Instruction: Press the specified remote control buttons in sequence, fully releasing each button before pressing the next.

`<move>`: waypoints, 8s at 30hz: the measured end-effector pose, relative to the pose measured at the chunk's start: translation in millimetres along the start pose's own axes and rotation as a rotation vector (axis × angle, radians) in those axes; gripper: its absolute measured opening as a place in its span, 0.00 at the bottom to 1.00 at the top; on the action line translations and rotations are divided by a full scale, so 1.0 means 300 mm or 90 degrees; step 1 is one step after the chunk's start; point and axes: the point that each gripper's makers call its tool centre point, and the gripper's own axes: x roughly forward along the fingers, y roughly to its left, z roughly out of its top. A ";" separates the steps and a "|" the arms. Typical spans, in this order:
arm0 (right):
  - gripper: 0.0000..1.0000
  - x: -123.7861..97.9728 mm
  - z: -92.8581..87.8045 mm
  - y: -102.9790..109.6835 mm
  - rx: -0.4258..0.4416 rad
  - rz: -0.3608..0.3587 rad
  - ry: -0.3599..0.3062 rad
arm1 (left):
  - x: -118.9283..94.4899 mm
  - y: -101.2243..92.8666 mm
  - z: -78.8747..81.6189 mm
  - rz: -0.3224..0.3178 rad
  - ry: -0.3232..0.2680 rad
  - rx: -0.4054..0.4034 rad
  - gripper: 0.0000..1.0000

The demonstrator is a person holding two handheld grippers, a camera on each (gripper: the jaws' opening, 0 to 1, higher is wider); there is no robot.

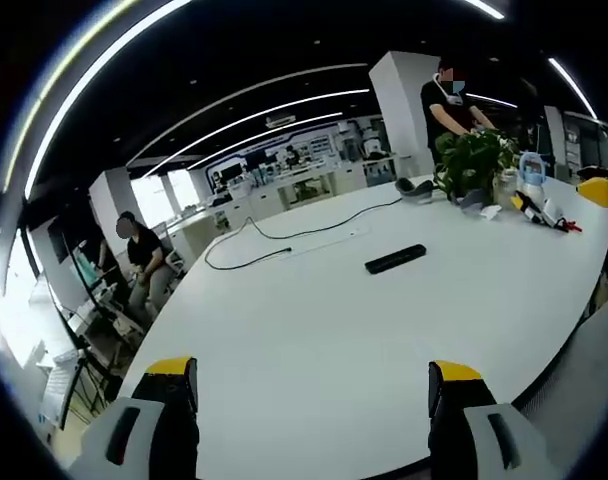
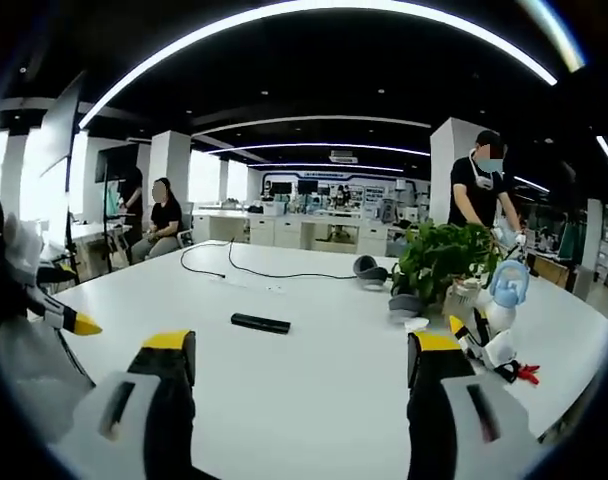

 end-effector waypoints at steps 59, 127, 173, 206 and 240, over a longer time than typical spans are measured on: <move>0.72 0.006 -0.061 -0.019 0.055 0.010 0.062 | 0.068 -0.073 0.160 -0.105 -0.007 0.032 0.92; 0.25 0.018 -0.222 0.015 0.040 0.039 0.244 | 0.824 -0.470 0.403 -0.466 0.140 0.367 0.55; 0.22 0.014 -0.259 0.015 0.035 0.033 0.285 | 1.075 -0.504 0.170 -0.585 0.334 0.567 0.33; 0.17 0.009 -0.259 0.009 0.019 0.030 0.291 | 1.043 -0.534 0.152 -0.580 0.361 0.593 0.23; 0.13 0.014 -0.254 0.050 0.013 0.071 0.282 | 0.778 -0.594 0.008 -0.568 0.353 0.550 0.23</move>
